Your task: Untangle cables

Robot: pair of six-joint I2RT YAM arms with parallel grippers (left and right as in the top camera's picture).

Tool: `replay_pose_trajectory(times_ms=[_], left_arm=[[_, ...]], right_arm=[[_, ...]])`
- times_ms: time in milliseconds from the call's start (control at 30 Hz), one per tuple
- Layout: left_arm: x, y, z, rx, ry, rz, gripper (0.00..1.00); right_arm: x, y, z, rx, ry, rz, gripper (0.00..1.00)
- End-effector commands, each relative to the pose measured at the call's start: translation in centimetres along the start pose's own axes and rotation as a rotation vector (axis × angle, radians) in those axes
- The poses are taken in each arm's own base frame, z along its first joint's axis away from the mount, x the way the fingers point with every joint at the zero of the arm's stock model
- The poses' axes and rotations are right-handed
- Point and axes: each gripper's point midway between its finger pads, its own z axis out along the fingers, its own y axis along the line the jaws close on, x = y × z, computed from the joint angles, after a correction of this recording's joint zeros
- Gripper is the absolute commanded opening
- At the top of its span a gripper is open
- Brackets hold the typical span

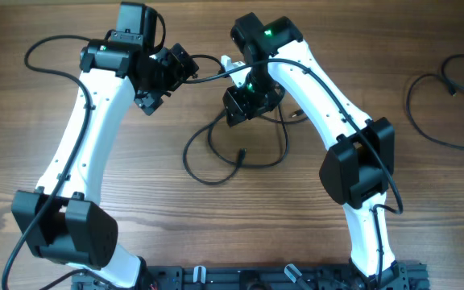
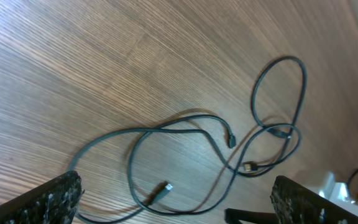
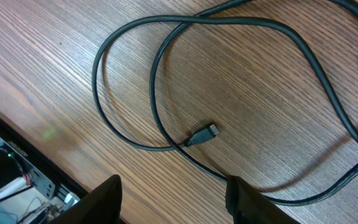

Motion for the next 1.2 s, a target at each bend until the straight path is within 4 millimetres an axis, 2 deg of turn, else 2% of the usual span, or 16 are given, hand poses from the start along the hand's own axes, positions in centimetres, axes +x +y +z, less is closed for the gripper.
replay_pose_trajectory(times_ms=[0, 133, 233, 367, 433, 533, 600, 667, 700, 767, 833, 900, 967, 1000, 1067, 1167], left_arm=[[-4.6, 5.0, -2.7, -0.063, -0.102, -0.061, 1.0], [-9.0, 10.7, -6.7, 0.022, -0.153, -0.28, 1.0], [-9.5, 12.5, -7.3, 0.045, -0.133, -0.34, 1.0], [-9.0, 11.4, -7.0, 0.048, -0.12, -0.144, 1.0], [-8.9, 10.5, -6.8, 0.054, -0.124, -0.057, 1.0], [-9.0, 10.4, -6.7, 0.05, -0.133, -0.031, 1.0], [-9.0, 10.4, -6.7, 0.051, -0.134, -0.031, 1.0], [-8.8, 10.1, -6.5, 0.051, -0.126, -0.027, 1.0], [-8.6, 9.7, -6.3, 0.054, -0.12, -0.014, 1.0], [-8.0, 8.6, -6.0, 0.061, -0.109, 0.015, 1.0], [-7.8, 7.7, -5.8, 0.07, -0.117, 0.042, 1.0], [-8.1, 7.3, -5.9, 0.081, -0.132, 0.05, 1.0], [-8.1, 7.1, -5.9, 0.093, -0.13, 0.051, 1.0], [-8.1, 6.9, -5.9, 0.102, -0.129, 0.053, 1.0], [-7.9, 6.4, -5.8, 0.114, -0.122, 0.064, 1.0], [-7.5, 5.5, -5.6, 0.124, -0.119, 0.089, 1.0]], right_arm=[[0.1, 1.3, 0.3, -0.032, 0.004, -0.052, 0.56], [-0.5, 4.3, 1.5, -0.031, -0.014, -0.175, 0.55], [-0.6, 5.0, 4.4, 0.073, -0.004, -0.268, 0.52], [1.9, 4.0, 10.4, 0.142, 0.091, -0.379, 0.49], [2.3, 1.8, 12.3, 0.245, 0.099, -0.385, 0.47], [2.3, -0.7, 13.3, 0.358, 0.088, -0.36, 0.41], [2.0, -0.9, 13.4, 0.373, 0.077, -0.362, 0.39], [2.0, -0.9, 13.4, 0.373, 0.077, -0.362, 0.24], [2.0, -0.9, 13.3, 0.373, 0.072, -0.348, 0.05], [1.8, -0.4, 12.6, 0.366, 0.058, -0.307, 0.04], [1.1, 1.5, 10.6, 0.309, 0.013, -0.29, 0.04], [-0.5, 6.7, 3.8, 0.161, -0.144, -0.303, 0.04], [-1.0, 10.2, -4.4, 0.062, -0.324, -0.304, 0.04], [-0.9, 11.0, -8.6, 0.042, -0.42, -0.277, 0.04], [0.8, 11.1, -19.2, -0.024, -0.674, -0.152, 0.04], [4.9, 9.8, -30.3, -0.15, -0.954, 0.008, 0.04]])
